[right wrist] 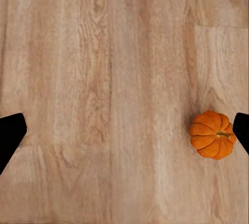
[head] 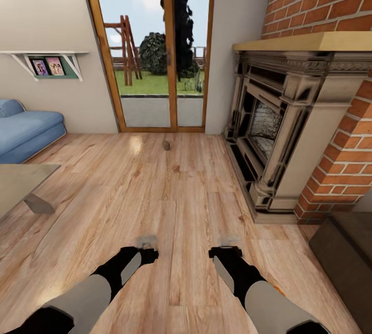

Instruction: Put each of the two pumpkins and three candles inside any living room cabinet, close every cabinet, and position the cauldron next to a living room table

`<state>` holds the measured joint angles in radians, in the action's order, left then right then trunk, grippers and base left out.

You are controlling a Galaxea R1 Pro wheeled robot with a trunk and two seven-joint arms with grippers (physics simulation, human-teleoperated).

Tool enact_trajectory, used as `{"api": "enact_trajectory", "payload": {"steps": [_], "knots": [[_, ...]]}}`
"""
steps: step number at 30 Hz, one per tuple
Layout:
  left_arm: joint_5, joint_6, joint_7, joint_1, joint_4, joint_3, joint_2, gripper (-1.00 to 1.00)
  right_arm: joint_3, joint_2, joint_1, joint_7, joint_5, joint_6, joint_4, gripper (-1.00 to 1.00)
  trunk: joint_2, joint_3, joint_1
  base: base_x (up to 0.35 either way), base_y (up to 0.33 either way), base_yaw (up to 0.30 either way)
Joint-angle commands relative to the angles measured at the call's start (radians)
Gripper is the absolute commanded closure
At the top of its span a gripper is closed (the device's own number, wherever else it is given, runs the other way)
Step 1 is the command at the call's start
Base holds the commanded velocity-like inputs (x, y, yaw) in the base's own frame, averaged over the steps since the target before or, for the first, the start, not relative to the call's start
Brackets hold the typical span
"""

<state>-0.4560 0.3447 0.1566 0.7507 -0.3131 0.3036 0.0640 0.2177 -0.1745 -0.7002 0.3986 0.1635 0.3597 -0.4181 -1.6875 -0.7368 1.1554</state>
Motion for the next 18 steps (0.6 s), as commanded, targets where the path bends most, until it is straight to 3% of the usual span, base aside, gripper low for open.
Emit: {"api": "enact_trajectory", "payload": {"steps": [1,4,5,7,10,18], "knots": [[0.007,-0.175,-0.015,0.001,0.086,0.034,0.026,-1.00,0.008,0.000,-0.001,-0.071,0.006,0.025,0.024,-1.00,0.000,-0.001,0.000,0.000,0.000,0.000],[0.004,-0.189,-0.041,0.001,0.097,0.034,-0.004,-1.00,0.019,0.000,-0.001,-0.079,0.006,0.023,0.033,-1.00,0.000,-0.001,0.000,0.000,0.000,0.000],[0.000,-0.165,-0.049,0.001,0.102,0.034,-0.017,-1.00,0.023,0.000,-0.001,-0.080,0.007,0.021,0.036,-1.00,0.000,-0.001,0.000,0.163,0.000,0.000],[-0.005,-0.127,-0.052,0.001,0.104,0.034,-0.029,-1.00,0.025,0.000,-0.001,-0.081,0.007,0.019,0.038,-1.00,0.000,-0.001,0.000,0.261,0.003,0.000],[-0.007,-0.121,-0.053,0.001,0.103,0.034,-0.044,-1.00,0.028,0.000,-0.001,-0.086,0.005,-0.001,0.038,-1.00,0.000,-0.001,0.000,0.336,0.036,0.000],[-0.008,-0.121,-0.054,0.001,0.103,0.035,-0.043,-1.00,0.054,0.000,-0.001,-0.107,0.008,-0.090,0.098,-1.00,0.000,-0.001,0.000,0.339,-0.038,0.000]]}}
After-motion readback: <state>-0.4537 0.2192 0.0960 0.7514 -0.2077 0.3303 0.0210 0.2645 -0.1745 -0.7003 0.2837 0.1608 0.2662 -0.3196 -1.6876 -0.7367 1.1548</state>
